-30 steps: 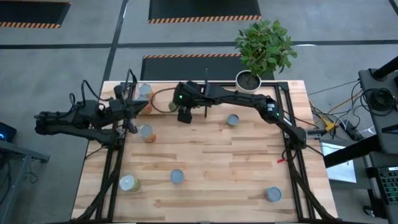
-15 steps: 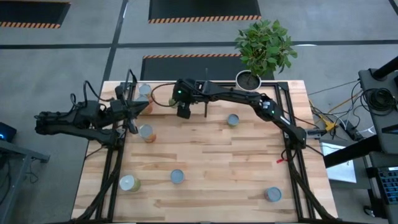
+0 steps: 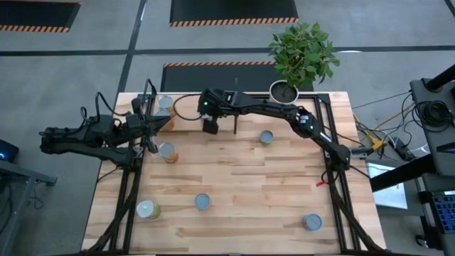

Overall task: Pick and place cans onto a shelf
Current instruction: Put the green pears can on the shelf

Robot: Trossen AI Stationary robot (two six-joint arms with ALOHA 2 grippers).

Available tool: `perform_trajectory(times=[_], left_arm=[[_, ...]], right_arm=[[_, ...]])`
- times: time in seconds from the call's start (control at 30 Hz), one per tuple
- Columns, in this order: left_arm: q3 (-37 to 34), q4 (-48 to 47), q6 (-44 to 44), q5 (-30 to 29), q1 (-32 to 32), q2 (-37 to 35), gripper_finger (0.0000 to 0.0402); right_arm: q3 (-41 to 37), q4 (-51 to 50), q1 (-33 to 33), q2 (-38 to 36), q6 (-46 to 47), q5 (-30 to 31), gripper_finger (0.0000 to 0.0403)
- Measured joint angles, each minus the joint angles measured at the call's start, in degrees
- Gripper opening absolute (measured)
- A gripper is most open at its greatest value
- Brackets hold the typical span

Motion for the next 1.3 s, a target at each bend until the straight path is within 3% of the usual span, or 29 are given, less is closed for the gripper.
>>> perform_trajectory(times=[0.27, 0.4, 0.9, 1.07, 1.3], left_arm=[[0.0, 0.0, 0.0, 0.0, 0.0, 1.7, 0.0000], [0.0, 2.1, 0.0, 0.0, 0.0, 3.1, 0.0000], [0.2, 3.0, 0.2, 0.0, 0.0, 4.1, 0.0000], [0.2, 3.0, 0.2, 0.0, 0.0, 4.1, 0.0000], [0.2, 3.0, 0.2, 0.0, 0.0, 4.1, 0.0000]], right_arm=[[0.0, -5.3, 1.9, -7.0, 0.9, -0.1, 0.0342], [0.0, -3.3, 2.8, -7.6, 1.6, -0.2, 0.0340], [-1.9, 13.7, 1.0, 3.4, 5.3, 0.4, 0.0329], [-2.0, 15.0, 1.0, 3.9, 5.2, 0.2, 0.0332], [-2.2, 14.3, 0.9, 3.9, 4.9, 0.0, 0.0366]])
